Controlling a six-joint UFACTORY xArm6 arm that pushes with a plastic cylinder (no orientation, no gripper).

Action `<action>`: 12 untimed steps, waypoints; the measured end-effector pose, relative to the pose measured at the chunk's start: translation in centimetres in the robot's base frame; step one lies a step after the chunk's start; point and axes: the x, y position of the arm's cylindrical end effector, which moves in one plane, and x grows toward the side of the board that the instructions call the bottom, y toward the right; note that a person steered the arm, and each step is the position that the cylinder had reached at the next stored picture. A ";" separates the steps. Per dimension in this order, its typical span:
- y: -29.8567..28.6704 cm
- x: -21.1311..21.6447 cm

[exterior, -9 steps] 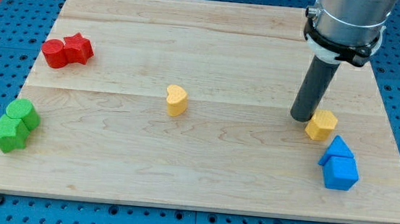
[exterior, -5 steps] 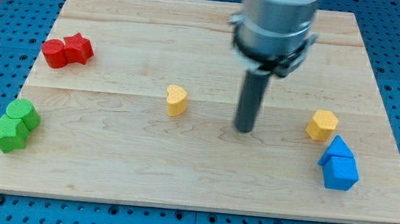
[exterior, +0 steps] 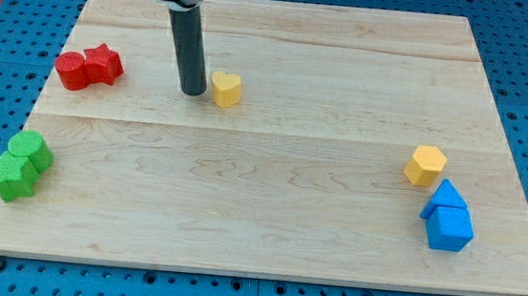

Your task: Slide the yellow heart on top of the yellow hexagon

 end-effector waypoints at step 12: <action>23.7 3.9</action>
